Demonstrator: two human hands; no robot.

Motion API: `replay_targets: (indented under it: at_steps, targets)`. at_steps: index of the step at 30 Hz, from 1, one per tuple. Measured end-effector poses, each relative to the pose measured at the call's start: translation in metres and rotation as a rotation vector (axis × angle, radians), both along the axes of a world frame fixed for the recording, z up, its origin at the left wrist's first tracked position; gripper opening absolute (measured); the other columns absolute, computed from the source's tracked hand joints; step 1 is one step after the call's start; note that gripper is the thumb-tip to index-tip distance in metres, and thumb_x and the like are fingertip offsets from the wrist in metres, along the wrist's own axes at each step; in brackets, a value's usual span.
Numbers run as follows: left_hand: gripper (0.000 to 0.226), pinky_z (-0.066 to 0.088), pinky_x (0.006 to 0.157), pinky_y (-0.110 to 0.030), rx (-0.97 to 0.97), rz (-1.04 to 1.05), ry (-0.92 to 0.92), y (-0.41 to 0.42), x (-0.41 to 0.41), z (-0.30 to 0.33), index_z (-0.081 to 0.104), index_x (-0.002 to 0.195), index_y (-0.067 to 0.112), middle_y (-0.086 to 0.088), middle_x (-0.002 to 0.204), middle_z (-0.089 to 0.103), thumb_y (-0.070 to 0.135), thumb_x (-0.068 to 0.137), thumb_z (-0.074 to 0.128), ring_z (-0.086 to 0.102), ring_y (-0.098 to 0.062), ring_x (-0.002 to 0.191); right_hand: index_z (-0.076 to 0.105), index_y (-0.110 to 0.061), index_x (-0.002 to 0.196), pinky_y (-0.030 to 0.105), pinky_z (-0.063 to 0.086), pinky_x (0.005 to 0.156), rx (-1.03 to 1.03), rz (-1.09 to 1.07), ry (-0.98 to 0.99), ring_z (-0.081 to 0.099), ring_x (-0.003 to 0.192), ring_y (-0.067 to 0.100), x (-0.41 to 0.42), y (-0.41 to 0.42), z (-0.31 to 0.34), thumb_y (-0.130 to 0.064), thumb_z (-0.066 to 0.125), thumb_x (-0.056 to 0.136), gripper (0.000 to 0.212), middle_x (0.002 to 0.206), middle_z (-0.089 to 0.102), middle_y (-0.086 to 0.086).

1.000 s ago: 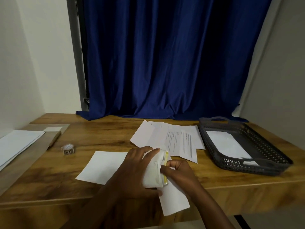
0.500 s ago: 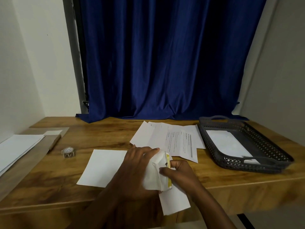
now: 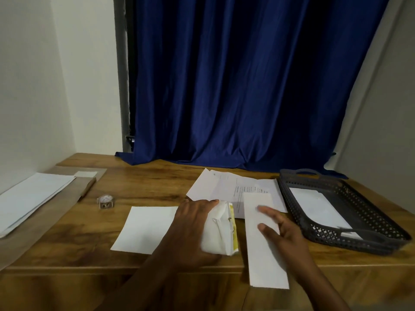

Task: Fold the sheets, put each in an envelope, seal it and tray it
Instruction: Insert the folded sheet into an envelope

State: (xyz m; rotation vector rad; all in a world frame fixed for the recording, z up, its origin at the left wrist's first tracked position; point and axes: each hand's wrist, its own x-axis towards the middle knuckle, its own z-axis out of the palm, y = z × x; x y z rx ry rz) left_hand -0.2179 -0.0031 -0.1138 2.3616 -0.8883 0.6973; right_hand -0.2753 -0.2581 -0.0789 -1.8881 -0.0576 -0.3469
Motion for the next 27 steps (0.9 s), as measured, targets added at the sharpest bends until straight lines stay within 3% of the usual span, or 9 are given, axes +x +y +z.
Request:
replay_targets:
  at_steps: [2,4,6,9,12,16,19,23,27]
  targets:
    - [0.112,0.035,0.107,-0.035,-0.010,0.014,0.019,-0.001,0.000,0.000,0.018,0.148,0.041,0.013,0.146,0.039,0.079,0.059,0.075,0.028,0.002,0.125,0.045,-0.043,0.139,0.011,0.055,0.082,-0.017,0.017,-0.014,0.060,0.103,-0.019,-0.008,-0.012,0.013,-0.005,0.069,0.091,0.066,0.121,0.057,-0.034]
    - [0.113,0.034,0.107,-0.034,-0.009,0.029,0.026,-0.001,0.001,-0.001,0.017,0.148,0.042,0.012,0.147,0.039,0.079,0.059,0.075,0.028,0.002,0.124,0.032,-0.048,0.141,0.006,0.052,0.066,-0.064,0.043,-0.002,0.064,0.093,-0.017,-0.015,-0.020,0.027,-0.008,0.071,0.090,0.075,0.117,0.056,-0.032]
    - [0.113,0.035,0.108,-0.035,-0.014,0.036,0.027,-0.001,0.001,-0.002,0.016,0.147,0.043,0.012,0.148,0.039,0.079,0.058,0.075,0.029,0.000,0.125,0.042,-0.041,0.139,0.006,0.051,0.063,-0.172,0.080,0.042,0.067,0.089,-0.012,-0.022,-0.024,0.036,-0.013,0.072,0.090,0.064,0.114,0.064,-0.027]
    - [0.114,0.036,0.109,-0.036,-0.007,0.045,0.019,-0.001,0.000,-0.001,0.018,0.148,0.041,0.013,0.147,0.037,0.079,0.057,0.075,0.030,-0.003,0.128,0.066,-0.027,0.122,0.009,0.051,0.069,-0.318,0.146,0.093,0.071,0.090,-0.002,-0.032,-0.018,0.043,-0.016,0.069,0.093,0.031,0.103,0.076,-0.021]
    - [0.114,0.034,0.111,-0.037,-0.005,0.048,0.019,-0.001,-0.003,0.002,0.018,0.149,0.040,0.013,0.148,0.036,0.077,0.058,0.076,0.029,-0.005,0.129,0.070,-0.030,0.114,0.010,0.049,0.077,-0.424,0.185,0.108,0.069,0.097,-0.004,-0.037,-0.009,0.044,-0.025,0.066,0.096,0.019,0.107,0.073,-0.026]
    - [0.114,0.031,0.115,-0.041,0.018,0.060,0.017,0.000,-0.006,0.004,0.018,0.150,0.037,0.011,0.148,0.035,0.076,0.059,0.075,0.026,-0.006,0.130,0.065,-0.045,0.111,0.014,0.046,0.091,-0.641,0.147,0.145,0.060,0.106,-0.013,-0.035,-0.008,0.043,-0.039,0.065,0.096,0.017,0.115,0.067,-0.033]
    - [0.113,0.026,0.120,-0.044,0.042,0.069,0.028,0.001,-0.005,0.003,0.016,0.149,0.040,0.012,0.149,0.034,0.077,0.060,0.074,0.027,-0.008,0.133,0.054,-0.055,0.102,0.014,0.042,0.087,-0.771,0.150,0.205,0.055,0.100,-0.013,-0.035,-0.005,0.050,-0.044,0.063,0.096,0.016,0.111,0.056,-0.039]
    - [0.112,0.018,0.123,-0.047,0.076,0.070,0.033,0.000,-0.004,0.000,0.013,0.148,0.043,0.012,0.151,0.033,0.073,0.061,0.076,0.030,-0.011,0.138,0.063,-0.043,0.105,0.016,0.045,0.088,-0.889,0.288,0.351,0.056,0.110,-0.005,-0.024,-0.002,0.060,-0.050,0.064,0.094,0.013,0.116,0.058,-0.031]
    - [0.109,0.021,0.122,-0.053,0.085,0.051,0.024,0.000,-0.002,-0.001,0.016,0.148,0.042,0.011,0.150,0.036,0.073,0.062,0.075,0.034,-0.013,0.138,0.064,-0.038,0.097,0.025,0.050,0.081,-1.028,0.300,0.385,0.060,0.100,0.002,-0.007,0.013,0.071,-0.052,0.073,0.085,0.021,0.106,0.065,-0.020]
